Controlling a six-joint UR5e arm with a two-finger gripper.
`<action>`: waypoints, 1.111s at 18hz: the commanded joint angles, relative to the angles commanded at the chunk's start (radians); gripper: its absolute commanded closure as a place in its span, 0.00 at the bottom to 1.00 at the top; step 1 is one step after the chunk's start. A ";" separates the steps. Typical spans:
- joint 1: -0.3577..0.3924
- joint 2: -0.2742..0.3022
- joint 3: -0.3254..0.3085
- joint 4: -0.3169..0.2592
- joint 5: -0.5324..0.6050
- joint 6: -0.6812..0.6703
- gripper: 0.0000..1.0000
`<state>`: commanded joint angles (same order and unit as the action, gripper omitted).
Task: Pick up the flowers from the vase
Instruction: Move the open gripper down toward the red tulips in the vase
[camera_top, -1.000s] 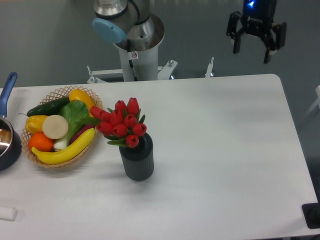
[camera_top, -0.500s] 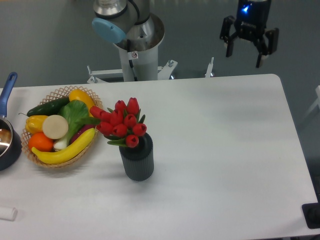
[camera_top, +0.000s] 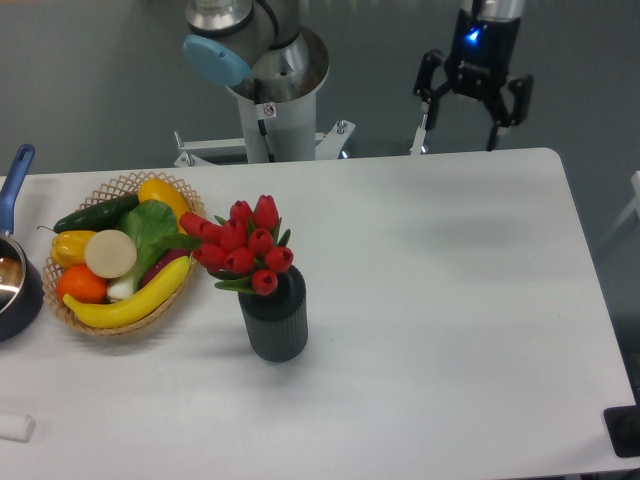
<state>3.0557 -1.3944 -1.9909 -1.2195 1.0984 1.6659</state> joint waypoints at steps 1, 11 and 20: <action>-0.003 0.000 -0.002 -0.002 -0.020 -0.002 0.00; -0.098 -0.004 -0.026 0.034 -0.179 -0.071 0.00; -0.258 -0.149 -0.013 0.195 -0.301 -0.072 0.00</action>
<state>2.7981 -1.5431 -2.0034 -1.0247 0.7978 1.5938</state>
